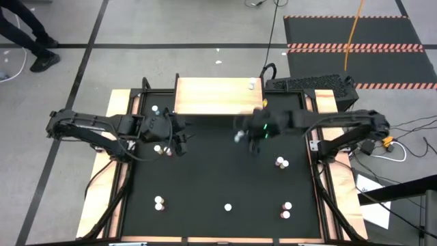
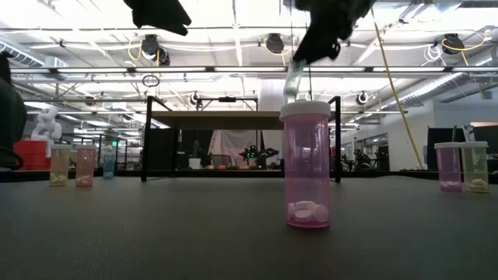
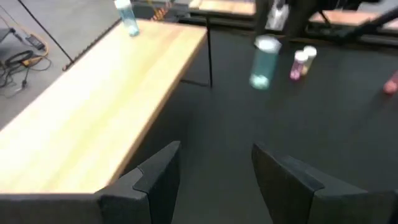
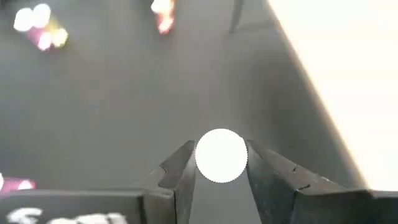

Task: Pick and place medicine bottles onto shelf by color
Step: Put the right blue pill bottle on the shelf aligned with the other blue pill bottle

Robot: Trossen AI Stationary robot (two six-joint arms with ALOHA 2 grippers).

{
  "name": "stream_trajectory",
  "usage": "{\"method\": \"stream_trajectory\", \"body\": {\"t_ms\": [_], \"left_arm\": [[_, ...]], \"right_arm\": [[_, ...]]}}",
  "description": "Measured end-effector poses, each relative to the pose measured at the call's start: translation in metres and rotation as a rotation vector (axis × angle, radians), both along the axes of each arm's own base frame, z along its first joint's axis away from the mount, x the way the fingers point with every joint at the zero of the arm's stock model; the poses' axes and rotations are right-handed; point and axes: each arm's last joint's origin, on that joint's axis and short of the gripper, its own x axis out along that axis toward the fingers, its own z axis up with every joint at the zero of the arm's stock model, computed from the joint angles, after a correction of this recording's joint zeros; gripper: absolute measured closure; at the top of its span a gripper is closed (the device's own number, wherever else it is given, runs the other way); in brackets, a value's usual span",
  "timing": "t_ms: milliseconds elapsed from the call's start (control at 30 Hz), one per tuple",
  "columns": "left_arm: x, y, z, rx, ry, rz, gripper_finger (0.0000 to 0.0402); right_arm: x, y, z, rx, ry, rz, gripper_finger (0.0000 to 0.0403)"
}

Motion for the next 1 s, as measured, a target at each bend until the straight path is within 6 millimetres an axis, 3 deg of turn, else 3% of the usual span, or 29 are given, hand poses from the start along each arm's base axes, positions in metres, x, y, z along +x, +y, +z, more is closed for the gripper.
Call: {"method": "stream_trajectory", "body": {"t_ms": [167,267,400,533,1000], "left_arm": [[0.005,0.017,0.008,0.028,-0.070,0.000,0.0202],[0.007,0.030,0.011,0.051,-0.106,0.041,0.0202],[0.007,0.043,0.015,0.029,-0.155,0.112,0.0202],[0.006,0.049,0.015,-0.011,-0.180,0.159,0.0202],[0.005,0.052,0.015,0.017,-0.161,0.157,0.0202]], "right_arm": [[-0.004,-0.042,0.054,-0.096,0.017,-0.057,0.0277],[-0.001,-0.075,0.068,-0.150,0.072,-0.098,0.0277],[-0.003,-0.115,0.059,-0.151,0.202,-0.161,0.0277],[-0.007,-0.139,0.042,-0.136,0.324,-0.170,0.0277],[-0.017,-0.169,0.040,-0.106,0.272,-0.201,0.0277]]}}
